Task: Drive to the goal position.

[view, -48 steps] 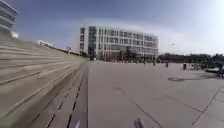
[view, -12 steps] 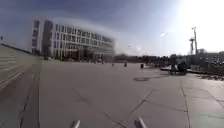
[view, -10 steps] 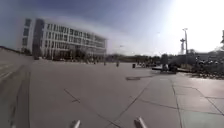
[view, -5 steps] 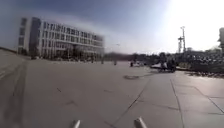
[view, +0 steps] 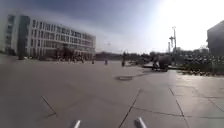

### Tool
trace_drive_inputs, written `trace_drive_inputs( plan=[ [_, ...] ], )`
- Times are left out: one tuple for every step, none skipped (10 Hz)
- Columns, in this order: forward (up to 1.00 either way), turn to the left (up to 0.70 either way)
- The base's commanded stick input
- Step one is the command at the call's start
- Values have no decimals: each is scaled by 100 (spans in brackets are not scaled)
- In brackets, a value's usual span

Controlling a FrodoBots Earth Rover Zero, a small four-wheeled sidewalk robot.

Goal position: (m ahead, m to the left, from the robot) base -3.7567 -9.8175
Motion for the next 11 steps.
trace_drive_inputs(
  plan=[
    [70, -35],
    [70, -35],
    [70, -35],
    [70, -35],
    [66, -37],
    [48, -48],
    [41, -57],
    [33, -65],
    [32, -63],
    [29, -58],
    [20, -41]
  ],
)
